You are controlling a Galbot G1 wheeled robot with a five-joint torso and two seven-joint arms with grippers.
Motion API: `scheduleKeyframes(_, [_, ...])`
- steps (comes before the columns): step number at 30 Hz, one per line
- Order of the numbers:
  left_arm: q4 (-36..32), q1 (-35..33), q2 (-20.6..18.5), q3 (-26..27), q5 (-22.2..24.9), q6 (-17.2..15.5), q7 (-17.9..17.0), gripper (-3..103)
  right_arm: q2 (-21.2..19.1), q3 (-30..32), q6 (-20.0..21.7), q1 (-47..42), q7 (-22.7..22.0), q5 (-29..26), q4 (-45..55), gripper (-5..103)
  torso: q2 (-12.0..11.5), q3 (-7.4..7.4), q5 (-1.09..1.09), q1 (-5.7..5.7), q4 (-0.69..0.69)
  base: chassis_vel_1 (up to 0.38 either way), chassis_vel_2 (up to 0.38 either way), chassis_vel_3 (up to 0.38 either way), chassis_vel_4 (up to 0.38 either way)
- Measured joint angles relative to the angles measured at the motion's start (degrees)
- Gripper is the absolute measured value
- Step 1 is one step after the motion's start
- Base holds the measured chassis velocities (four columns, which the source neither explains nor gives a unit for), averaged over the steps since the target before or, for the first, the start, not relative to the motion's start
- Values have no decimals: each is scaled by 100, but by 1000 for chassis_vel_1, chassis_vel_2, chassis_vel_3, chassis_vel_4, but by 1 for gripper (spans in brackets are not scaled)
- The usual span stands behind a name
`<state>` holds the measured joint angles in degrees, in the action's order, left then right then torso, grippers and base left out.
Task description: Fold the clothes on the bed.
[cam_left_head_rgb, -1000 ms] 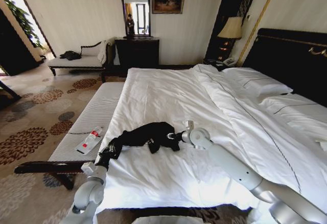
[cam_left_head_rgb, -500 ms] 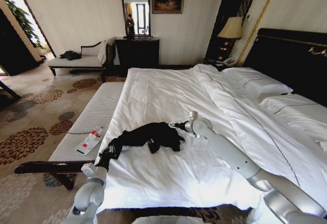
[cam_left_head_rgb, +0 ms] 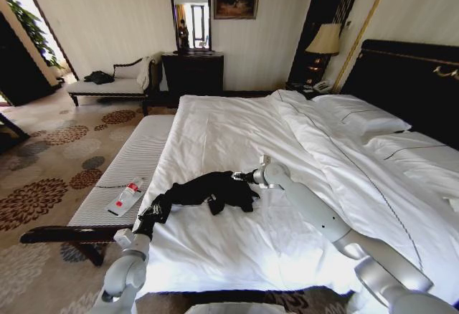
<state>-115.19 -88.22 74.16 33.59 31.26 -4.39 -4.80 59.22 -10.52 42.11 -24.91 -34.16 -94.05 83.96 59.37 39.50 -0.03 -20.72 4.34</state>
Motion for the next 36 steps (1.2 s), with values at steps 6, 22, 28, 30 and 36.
scheduleKeyframes(6, [9,4,0,4,-1,0,0,2,53,-64,2,31,84,165,-92,36,0,0,0,0,-1,0,0,0,0])
scheduleKeyframes(22, [22,11,-6,48,20,38,-2,2,9,-240,12,31,333,471,-111,0,0,0,0,0,-1,0,0,0,0])
scheduleKeyframes(28, [-13,49,-51,113,133,38,-13,2,-183,-7,-181,-197,1043,841,173,0,0,0,1,0,-1,0,0,0,0])
scheduleKeyframes(30, [-50,105,-109,166,245,38,-32,2,-276,176,-599,-366,1554,1184,338,0,0,0,1,0,-1,0,0,0,0])
scheduleKeyframes(36, [-214,379,-357,299,687,3,-148,2,-413,795,-1793,-844,2518,1951,815,0,0,0,0,0,-2,0,0,0,0])
